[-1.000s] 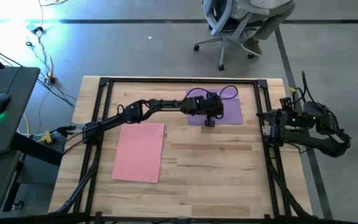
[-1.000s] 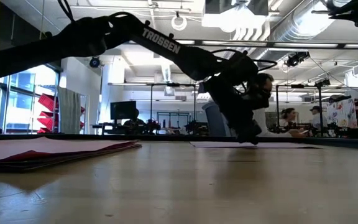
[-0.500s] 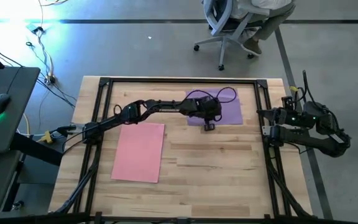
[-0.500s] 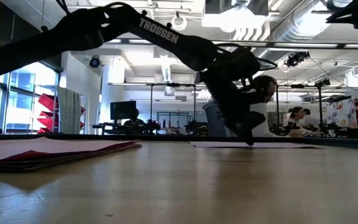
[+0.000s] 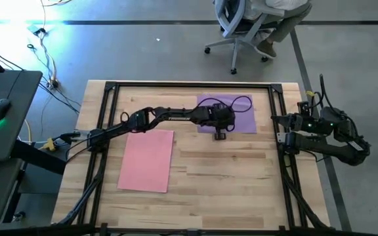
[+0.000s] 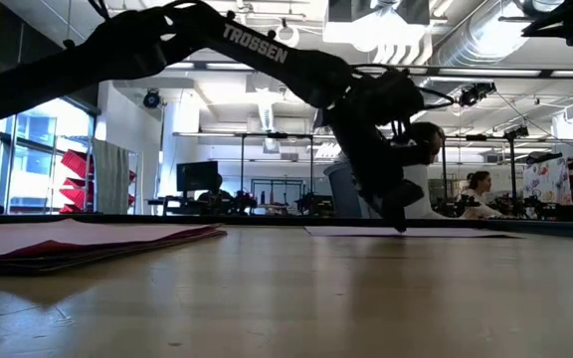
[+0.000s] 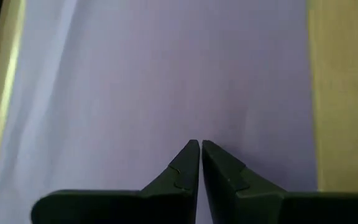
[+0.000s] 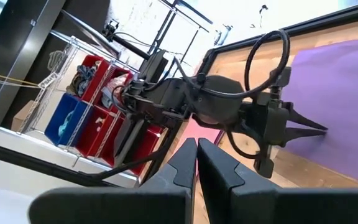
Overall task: Organize paper
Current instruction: Move the pink paper form middle left to right middle table
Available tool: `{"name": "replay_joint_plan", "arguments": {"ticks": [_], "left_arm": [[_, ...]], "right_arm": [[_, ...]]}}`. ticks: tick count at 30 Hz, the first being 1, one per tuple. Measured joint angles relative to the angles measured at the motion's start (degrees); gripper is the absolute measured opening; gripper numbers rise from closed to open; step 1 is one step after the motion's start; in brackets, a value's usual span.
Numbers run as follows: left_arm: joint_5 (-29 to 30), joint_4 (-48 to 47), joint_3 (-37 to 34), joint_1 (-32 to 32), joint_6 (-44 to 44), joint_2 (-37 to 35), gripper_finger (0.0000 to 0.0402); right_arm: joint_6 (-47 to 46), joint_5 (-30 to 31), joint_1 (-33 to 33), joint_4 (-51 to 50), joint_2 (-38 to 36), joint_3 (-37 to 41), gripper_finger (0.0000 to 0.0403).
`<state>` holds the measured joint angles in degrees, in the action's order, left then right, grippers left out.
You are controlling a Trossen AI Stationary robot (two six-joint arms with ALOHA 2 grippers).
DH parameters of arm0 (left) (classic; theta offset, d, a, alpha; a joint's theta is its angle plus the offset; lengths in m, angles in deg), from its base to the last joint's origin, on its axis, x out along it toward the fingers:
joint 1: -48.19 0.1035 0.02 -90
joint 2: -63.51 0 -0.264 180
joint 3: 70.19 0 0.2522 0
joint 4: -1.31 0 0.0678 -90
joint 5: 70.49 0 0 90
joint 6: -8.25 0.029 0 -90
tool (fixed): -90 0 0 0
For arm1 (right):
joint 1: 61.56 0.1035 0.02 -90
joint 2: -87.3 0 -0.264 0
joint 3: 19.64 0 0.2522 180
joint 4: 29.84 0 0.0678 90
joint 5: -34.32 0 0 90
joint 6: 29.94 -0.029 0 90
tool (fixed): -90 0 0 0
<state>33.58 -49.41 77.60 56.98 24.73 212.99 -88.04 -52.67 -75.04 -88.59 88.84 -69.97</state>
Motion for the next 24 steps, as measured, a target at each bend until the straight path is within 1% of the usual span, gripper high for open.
{"name": "replay_joint_plan", "arguments": {"ticks": [4, 6, 8, 11, 12, 14, 15, 17, 19, 22, 24], "left_arm": [[0.2, -2.9, 0.7, -1.6, -2.0, -6.2, 0.0000], [0.1, -6.2, 0.7, -2.6, -3.9, -9.4, 0.0000], [0.0, -11.9, 0.7, -3.7, -7.5, -12.4, 0.0001], [-0.6, -21.9, 0.6, -5.2, -17.8, -17.9, 0.0001], [-1.9, -25.3, 0.6, -5.7, -21.7, -19.9, 0.0001], [-4.6, -32.0, 0.7, -6.9, -28.3, -23.3, 0.0005], [-4.9, -35.2, 0.7, -7.6, -31.1, -24.6, 0.0008], [-3.5, -41.3, 0.6, -9.3, -35.9, -27.5, 0.0017], [-0.1, -46.3, 0.6, -11.5, -41.1, -30.4, 0.0026], [4.7, -53.4, 0.7, -15.3, -50.1, -34.5, 0.0036], [5.9, -52.4, -1.8, -18.2, -54.4, -37.4, 0.0041]], "right_arm": [[0.1, -0.1, 0.0, 0.0, 0.0, 0.0, 0.0000], [0.1, -0.1, 0.0, 0.0, 0.0, 0.0, 0.0000], [0.1, -0.1, 0.0, 0.0, 0.0, 0.0, 0.0000], [0.1, -0.3, 0.0, 0.0, 0.0, 0.0, 0.0000], [0.2, -0.8, 0.0, 0.0, 0.0, 0.0, 0.0000], [2.4, -2.7, 0.0, 0.1, 0.6, 0.0, 0.0000], [3.9, -4.4, 0.0, 0.3, 1.3, 0.0, 0.0000], [6.6, -8.1, 0.0, 3.1, 3.9, 0.5, 0.0000], [8.8, -12.0, 0.0, 9.7, 8.3, 2.1, 0.0000], [11.6, -16.5, 0.0, 22.2, 18.4, 4.1, 0.0000], [13.3, -18.2, 0.0, 28.8, 26.3, 4.6, 0.0000]]}}
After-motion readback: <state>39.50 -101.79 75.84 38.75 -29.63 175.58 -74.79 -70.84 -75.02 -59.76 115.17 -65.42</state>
